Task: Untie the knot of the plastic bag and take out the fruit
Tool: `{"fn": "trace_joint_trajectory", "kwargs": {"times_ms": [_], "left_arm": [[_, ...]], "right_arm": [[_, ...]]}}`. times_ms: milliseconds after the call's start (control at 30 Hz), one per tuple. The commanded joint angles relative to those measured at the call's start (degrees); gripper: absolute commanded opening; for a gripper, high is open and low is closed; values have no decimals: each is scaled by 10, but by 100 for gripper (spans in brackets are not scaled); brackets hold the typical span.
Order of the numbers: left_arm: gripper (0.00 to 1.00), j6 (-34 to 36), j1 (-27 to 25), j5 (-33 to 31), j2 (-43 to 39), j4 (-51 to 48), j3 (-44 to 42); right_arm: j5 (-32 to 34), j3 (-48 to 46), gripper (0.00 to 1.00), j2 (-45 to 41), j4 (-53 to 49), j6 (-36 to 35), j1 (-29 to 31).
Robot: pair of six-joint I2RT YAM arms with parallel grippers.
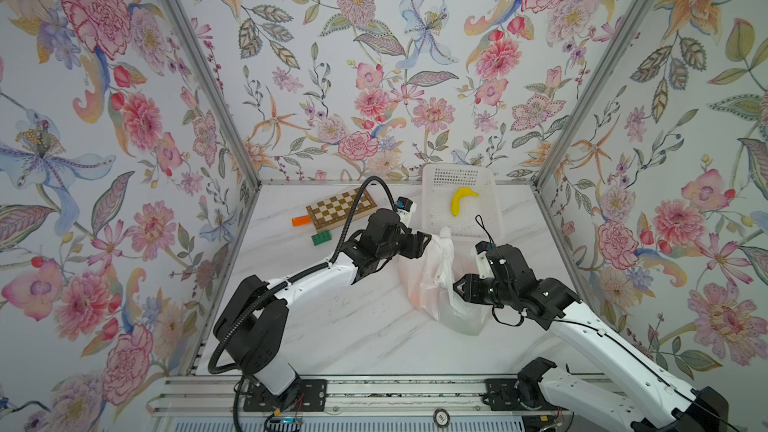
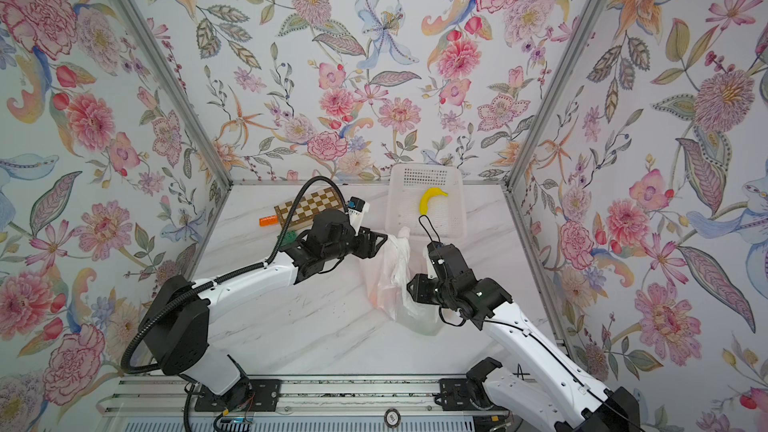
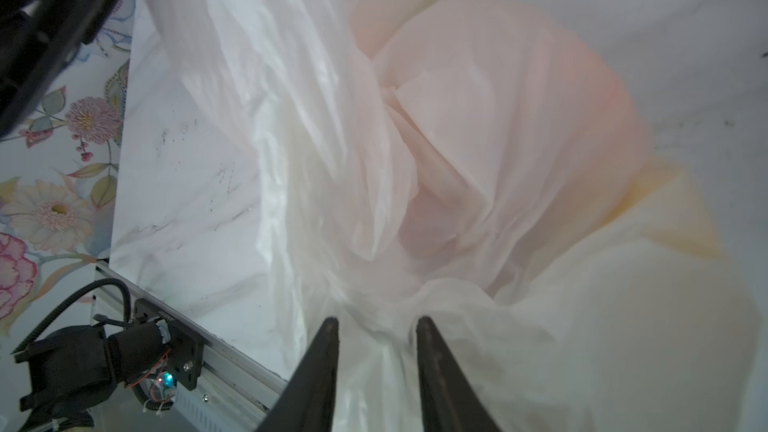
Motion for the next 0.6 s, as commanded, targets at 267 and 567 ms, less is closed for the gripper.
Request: {"fn": "trace_joint_trajectory", "kwargs": {"times_ms": [267,567], "left_arm": [[78,313,4,162,44,-201,166],[82,344,5,201,160,-354,304]], "right_arm": [[2,77,44,77,36,-31,-3],[-20,52,21,105,82,-27,-8]]}}
